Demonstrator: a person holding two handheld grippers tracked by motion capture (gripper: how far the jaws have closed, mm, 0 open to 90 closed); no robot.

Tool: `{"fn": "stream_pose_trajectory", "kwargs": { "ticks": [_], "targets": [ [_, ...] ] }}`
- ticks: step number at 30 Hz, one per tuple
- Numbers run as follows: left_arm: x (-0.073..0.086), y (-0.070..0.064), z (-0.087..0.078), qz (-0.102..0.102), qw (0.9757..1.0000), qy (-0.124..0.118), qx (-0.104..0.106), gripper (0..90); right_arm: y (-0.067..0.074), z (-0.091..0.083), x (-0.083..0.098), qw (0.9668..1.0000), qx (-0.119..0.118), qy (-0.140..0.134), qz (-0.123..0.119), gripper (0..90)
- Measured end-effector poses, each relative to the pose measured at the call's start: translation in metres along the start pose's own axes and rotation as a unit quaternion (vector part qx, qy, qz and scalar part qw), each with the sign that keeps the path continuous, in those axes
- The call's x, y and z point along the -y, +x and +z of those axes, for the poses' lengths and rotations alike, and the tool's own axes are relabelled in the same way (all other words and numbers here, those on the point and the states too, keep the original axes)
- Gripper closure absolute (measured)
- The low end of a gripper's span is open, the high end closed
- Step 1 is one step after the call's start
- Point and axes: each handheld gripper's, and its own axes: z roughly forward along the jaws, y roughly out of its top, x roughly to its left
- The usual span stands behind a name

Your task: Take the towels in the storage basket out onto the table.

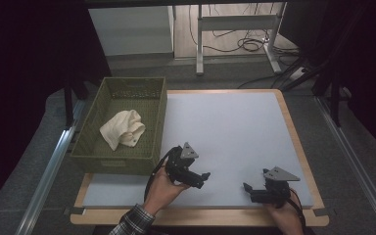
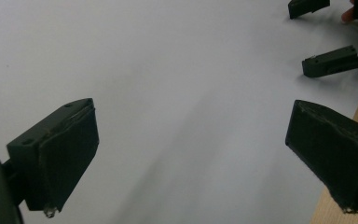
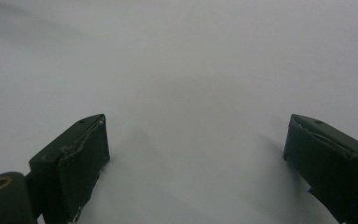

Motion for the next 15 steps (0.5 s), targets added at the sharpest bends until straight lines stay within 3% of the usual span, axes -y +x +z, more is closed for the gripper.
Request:
{"fn": "stream_pose_trajectory", "kwargs": {
  "ticks": [6,15],
  "targets": [
    [-0.013,0.001,-0.002,0.013,0.9999,0.007,0.002,2.8,0.0,0.0,0.0,1.0,0.001,0.001,0.0,6.7],
    [-0.029,0.012,-0.005,0.005,0.9999,0.005,0.011,2.8,0.0,0.0,0.0,1.0,0.0,0.0,-0.001,6.7]
  ]
}}
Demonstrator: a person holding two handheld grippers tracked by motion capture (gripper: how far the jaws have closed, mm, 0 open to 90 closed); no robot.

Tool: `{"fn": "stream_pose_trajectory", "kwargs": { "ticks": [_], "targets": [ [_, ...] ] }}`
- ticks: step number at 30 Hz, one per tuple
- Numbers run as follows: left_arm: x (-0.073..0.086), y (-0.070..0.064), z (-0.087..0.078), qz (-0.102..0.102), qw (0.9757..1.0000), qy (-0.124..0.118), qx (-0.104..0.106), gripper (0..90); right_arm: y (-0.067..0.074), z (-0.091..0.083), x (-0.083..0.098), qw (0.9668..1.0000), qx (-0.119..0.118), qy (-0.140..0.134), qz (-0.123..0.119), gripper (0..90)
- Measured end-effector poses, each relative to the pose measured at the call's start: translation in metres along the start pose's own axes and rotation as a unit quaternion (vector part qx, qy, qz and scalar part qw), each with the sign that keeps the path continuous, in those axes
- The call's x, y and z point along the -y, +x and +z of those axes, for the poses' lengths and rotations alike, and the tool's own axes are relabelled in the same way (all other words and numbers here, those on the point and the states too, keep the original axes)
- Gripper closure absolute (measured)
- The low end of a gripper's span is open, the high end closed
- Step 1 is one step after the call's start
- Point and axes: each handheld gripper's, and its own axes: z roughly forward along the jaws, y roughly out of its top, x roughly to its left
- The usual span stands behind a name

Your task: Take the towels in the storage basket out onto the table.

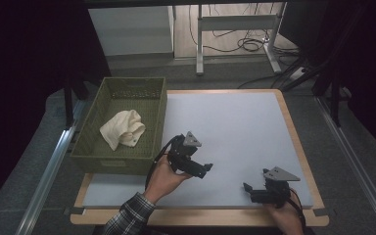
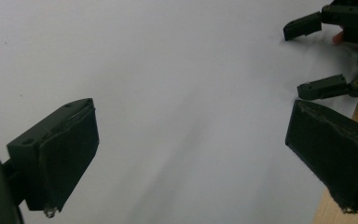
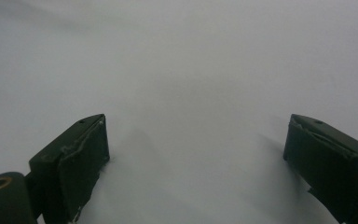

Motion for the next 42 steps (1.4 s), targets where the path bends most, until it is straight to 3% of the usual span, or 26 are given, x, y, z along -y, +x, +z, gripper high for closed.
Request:
{"fn": "stream_pose_trajectory", "kwargs": {
  "ticks": [12,17,29,34,38,42],
  "targets": [
    [-0.023,0.016,-0.014,0.004,0.9999,0.001,-0.012,3.0,0.0,0.0,0.0,1.0,0.0,0.0,0.0,6.7],
    [-0.03,0.031,-0.018,-0.004,0.9998,0.001,-0.02,3.0,0.0,0.0,0.0,1.0,0.0,0.0,0.0,6.7],
    [-0.037,0.057,-0.03,0.001,0.9987,0.017,-0.047,2.3,0.0,0.0,0.0,1.0,0.0,0.0,0.0,6.7],
    [-0.038,0.066,-0.036,-0.004,0.9986,0.012,-0.052,1.6,0.0,0.0,0.0,1.0,0.0,0.0,0.0,6.7],
    [-0.037,0.074,-0.04,0.006,0.9977,0.01,-0.067,0.9,0.0,0.0,0.0,1.0,0.0,-0.001,0.0,6.7],
    [-0.034,0.088,-0.047,0.003,0.9971,0.005,-0.076,0.1,0.0,0.0,0.0,1.0,0.0,0.0,0.0,6.7]
  ]
}}
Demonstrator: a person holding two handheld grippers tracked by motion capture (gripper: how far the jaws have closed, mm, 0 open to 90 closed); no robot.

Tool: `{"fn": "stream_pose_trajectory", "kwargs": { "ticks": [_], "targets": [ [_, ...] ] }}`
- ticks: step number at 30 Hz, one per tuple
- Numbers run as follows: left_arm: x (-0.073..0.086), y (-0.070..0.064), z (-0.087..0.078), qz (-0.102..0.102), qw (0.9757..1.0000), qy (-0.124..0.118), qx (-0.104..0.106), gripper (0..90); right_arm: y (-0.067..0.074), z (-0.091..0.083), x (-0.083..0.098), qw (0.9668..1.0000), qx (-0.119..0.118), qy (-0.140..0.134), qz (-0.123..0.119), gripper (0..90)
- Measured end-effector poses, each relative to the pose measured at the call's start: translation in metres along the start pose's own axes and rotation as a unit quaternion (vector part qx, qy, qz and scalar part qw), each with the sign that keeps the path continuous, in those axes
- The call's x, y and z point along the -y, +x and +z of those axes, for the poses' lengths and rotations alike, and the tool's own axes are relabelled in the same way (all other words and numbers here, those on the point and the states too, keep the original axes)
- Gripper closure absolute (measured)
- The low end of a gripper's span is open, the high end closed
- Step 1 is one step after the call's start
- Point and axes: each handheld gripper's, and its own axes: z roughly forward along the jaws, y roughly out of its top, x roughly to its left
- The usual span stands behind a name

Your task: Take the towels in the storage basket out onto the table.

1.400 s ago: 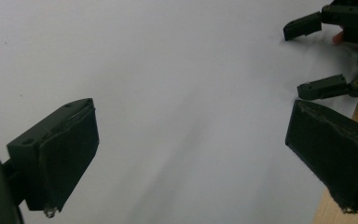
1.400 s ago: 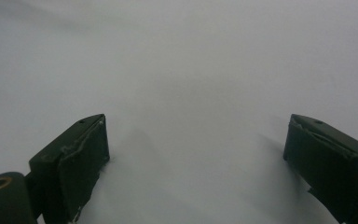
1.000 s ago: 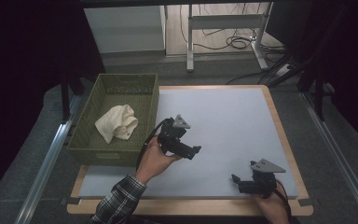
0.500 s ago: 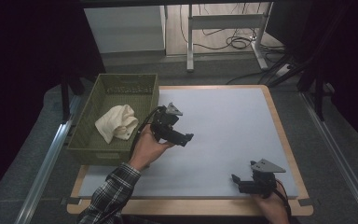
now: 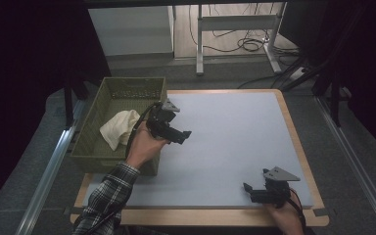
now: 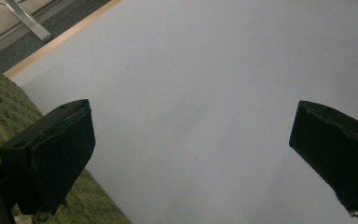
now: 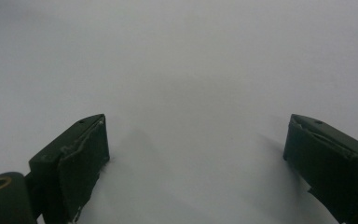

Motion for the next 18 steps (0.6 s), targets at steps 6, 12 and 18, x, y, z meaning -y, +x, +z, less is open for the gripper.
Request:
{"fn": "stream_pose_trajectory", "kwargs": {
  "ticks": [6,12,18],
  "targets": [
    [0.006,0.02,-0.008,-0.02,0.9997,-0.011,-0.01,0.0,0.0,0.0,0.0,1.0,0.0,0.0,0.0,6.7],
    [0.012,0.038,-0.017,-0.036,0.999,-0.004,-0.027,0.0,0.0,0.0,0.0,1.0,0.0,0.0,0.0,6.7],
    [0.019,0.052,-0.023,-0.043,0.998,0.0,-0.045,0.0,0.0,0.0,0.0,1.0,0.0,0.0,0.0,6.7]
  ]
}}
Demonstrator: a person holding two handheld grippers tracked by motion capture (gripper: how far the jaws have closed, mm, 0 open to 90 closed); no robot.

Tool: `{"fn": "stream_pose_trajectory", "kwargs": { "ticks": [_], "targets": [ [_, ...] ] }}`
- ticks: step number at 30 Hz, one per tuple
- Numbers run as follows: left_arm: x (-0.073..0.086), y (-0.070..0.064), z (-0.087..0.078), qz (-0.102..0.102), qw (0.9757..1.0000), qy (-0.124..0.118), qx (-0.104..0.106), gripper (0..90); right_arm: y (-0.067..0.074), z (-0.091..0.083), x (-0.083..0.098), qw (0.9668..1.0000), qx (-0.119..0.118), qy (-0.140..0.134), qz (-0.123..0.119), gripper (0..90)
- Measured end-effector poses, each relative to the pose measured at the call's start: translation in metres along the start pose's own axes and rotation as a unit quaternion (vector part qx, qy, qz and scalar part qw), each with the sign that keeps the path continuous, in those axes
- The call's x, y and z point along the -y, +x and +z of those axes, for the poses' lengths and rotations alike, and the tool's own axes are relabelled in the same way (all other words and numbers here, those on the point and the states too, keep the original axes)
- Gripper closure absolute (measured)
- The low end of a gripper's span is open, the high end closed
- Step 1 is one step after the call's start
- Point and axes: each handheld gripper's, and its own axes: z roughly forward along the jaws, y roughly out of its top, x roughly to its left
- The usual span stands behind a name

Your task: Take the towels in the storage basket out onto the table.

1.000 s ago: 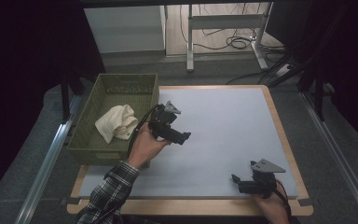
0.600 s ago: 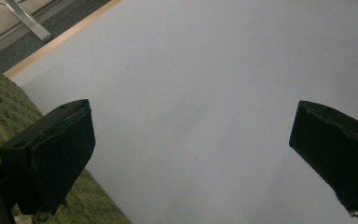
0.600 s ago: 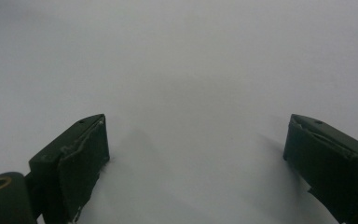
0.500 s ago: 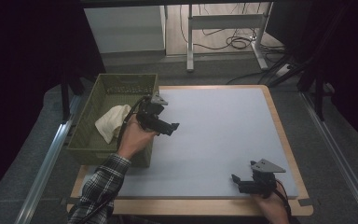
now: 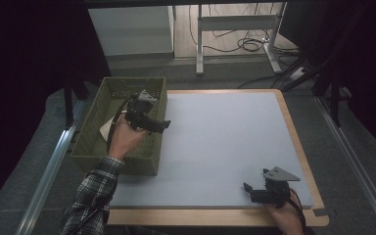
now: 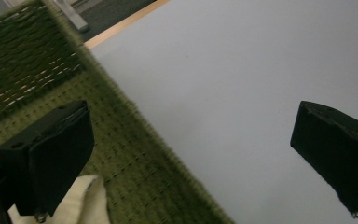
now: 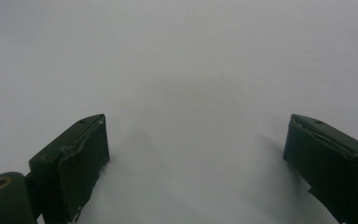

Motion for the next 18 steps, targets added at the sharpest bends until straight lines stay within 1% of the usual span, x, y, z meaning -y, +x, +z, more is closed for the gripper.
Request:
{"fn": "stream_pose_trajectory", "kwargs": {
  "ticks": [1,2,4,5,6,7,8,9,13,14,15,16,17,18],
  "targets": [
    [0.003,0.007,-0.001,-0.008,1.0,0.001,-0.004,0.0,0.0,0.0,0.0,1.0,0.0,0.0,0.0,6.7],
    [0.003,0.007,-0.001,-0.008,1.0,0.001,-0.004,0.0,0.0,0.0,0.0,1.0,0.0,-0.001,0.0,6.7],
    [0.009,0.019,-0.002,-0.023,0.9996,0.006,-0.013,0.0,0.0,0.0,0.0,1.0,0.0,0.0,0.0,6.7],
    [0.01,0.022,-0.002,-0.026,0.9995,0.008,-0.015,0.0,0.0,0.0,0.0,1.0,0.0,0.0,0.0,6.7],
    [0.01,0.022,-0.002,-0.026,0.9995,0.008,-0.015,0.0,0.0,0.0,0.0,1.0,0.0,0.0,0.0,6.7],
    [0.016,0.032,-0.002,-0.036,0.999,0.012,-0.023,0.0,0.0,0.0,0.0,1.0,0.0,0.0,0.0,6.6],
    [0.016,0.032,-0.002,-0.036,0.999,0.012,-0.023,0.0,0.0,0.0,0.0,1.0,0.0,0.0,0.0,6.6],
    [0.021,0.04,-0.001,-0.042,0.9985,0.017,-0.032,0.0,0.0,0.0,0.0,1.0,0.0,0.0,0.0,6.7],
    [0.032,0.056,0.003,-0.055,0.997,0.03,-0.045,0.0,0.0,0.0,0.0,1.0,0.0,0.0,0.0,6.6],
    [0.032,0.056,0.003,-0.055,0.997,0.03,-0.045,0.0,0.0,0.0,0.0,1.0,0.0,0.0,0.0,6.6],
    [0.034,0.06,0.004,-0.059,0.9967,0.033,-0.046,0.0,0.0,0.0,0.0,1.0,0.0,0.0,0.0,6.6],
    [0.039,0.067,0.007,-0.066,0.9958,0.042,-0.049,0.0,0.0,0.0,0.0,1.0,0.0,0.0,0.0,6.6],
    [0.041,0.07,0.008,-0.068,0.9954,0.046,-0.05,0.0,0.0,0.0,0.0,1.0,0.0,0.0,0.0,6.6],
    [0.041,0.07,0.008,-0.068,0.9954,0.046,-0.05,0.0,0.0,0.0,0.0,1.0,0.0,0.0,0.0,6.6]
  ]
}}
